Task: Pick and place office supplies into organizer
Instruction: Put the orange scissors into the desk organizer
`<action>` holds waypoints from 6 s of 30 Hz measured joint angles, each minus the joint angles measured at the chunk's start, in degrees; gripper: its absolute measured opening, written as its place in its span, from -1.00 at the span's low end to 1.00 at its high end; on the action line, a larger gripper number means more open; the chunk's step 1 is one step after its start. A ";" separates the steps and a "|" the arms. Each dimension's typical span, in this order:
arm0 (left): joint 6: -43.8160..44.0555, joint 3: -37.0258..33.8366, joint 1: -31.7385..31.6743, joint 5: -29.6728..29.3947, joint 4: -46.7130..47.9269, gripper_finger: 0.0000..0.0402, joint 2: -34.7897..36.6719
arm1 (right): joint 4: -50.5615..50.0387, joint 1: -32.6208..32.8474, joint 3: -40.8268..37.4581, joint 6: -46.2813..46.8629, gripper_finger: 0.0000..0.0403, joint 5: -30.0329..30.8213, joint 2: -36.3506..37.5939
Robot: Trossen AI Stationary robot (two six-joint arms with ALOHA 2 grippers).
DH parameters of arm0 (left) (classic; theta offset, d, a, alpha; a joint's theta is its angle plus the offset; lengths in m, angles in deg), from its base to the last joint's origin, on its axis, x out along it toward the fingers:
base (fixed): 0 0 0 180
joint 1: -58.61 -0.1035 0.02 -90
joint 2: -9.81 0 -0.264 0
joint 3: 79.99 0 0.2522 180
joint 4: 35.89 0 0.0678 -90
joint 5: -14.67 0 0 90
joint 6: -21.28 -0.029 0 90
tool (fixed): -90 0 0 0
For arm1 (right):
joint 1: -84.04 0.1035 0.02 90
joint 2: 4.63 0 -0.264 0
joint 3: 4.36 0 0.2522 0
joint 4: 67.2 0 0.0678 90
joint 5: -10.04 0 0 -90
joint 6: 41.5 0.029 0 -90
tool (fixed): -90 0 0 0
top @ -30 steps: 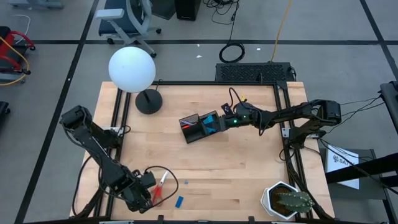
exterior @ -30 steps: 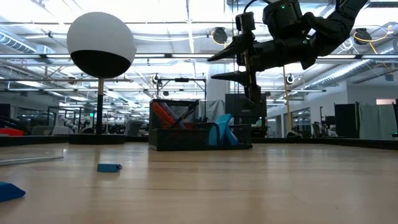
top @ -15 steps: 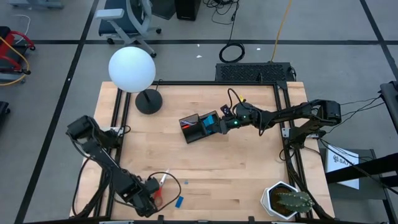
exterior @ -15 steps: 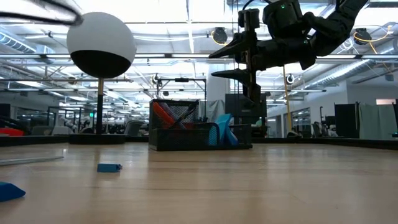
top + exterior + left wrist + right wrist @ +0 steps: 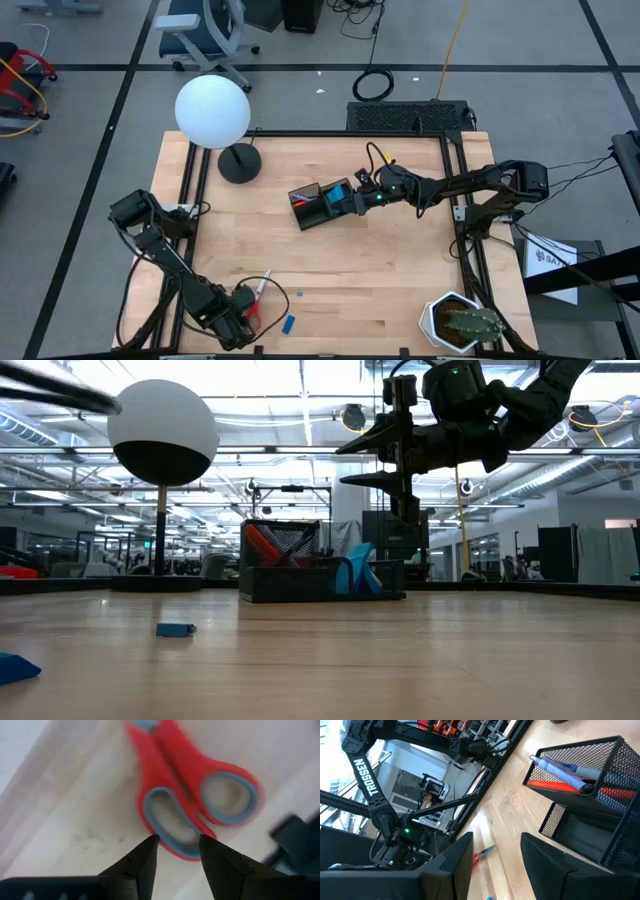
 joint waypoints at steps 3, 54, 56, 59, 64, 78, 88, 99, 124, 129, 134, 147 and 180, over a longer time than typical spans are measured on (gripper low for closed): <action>6.37 -0.24 -0.11 0.94 3.30 -0.22 -0.39 | 0.02 0.00 0.00 0.02 -0.23 0.00 0.00; 4.50 -0.63 -2.00 -9.39 1.88 -0.90 9.47 | 10.54 -4.44 0.04 -3.37 -0.23 -6.43 0.02; 4.90 -0.63 -2.45 -9.61 2.78 -0.90 10.83 | 14.40 -5.09 0.07 -3.89 -0.23 -8.68 0.03; 4.94 -0.63 -3.15 -9.44 3.16 -0.90 13.48 | 16.76 -5.57 1.12 -4.65 -0.23 -11.20 0.07; 4.98 -0.63 -4.82 -10.87 3.85 -0.90 18.00 | 15.18 -5.18 6.89 -8.99 -0.23 -16.50 0.07; 2.68 -0.55 -11.47 -16.31 5.86 -0.90 31.96 | -41.66 0.97 43.71 -53.30 -0.23 -14.57 0.02; 0.04 -0.52 -19.57 -18.24 5.77 -0.90 39.73 | -70.49 11.77 62.62 -93.43 -0.23 25.46 0.11; -9.91 -0.50 -33.18 -9.82 -5.11 -0.90 40.90 | -70.62 23.87 63.08 -120.09 -0.23 46.99 -0.24; -14.36 -0.46 -40.67 -4.29 -10.58 -0.90 39.63 | -55.74 26.60 52.96 -129.66 -0.23 44.90 -5.32; -14.21 -0.44 -40.65 -3.47 -11.74 -0.90 38.52 | -54.10 26.59 52.92 -130.24 -0.23 43.55 -8.03; -14.20 -0.46 -40.39 -2.75 -12.46 -0.90 37.85 | -54.29 25.83 52.92 -130.77 -0.23 43.37 -9.81; -14.47 -0.48 -40.09 -2.87 -13.18 -0.90 37.78 | -54.11 22.59 52.92 -127.88 -0.24 34.87 -9.79; -19.87 -0.44 -40.17 -12.93 -3.11 -0.23 43.54 | -58.03 20.91 52.92 -107.87 -0.86 37.94 -10.40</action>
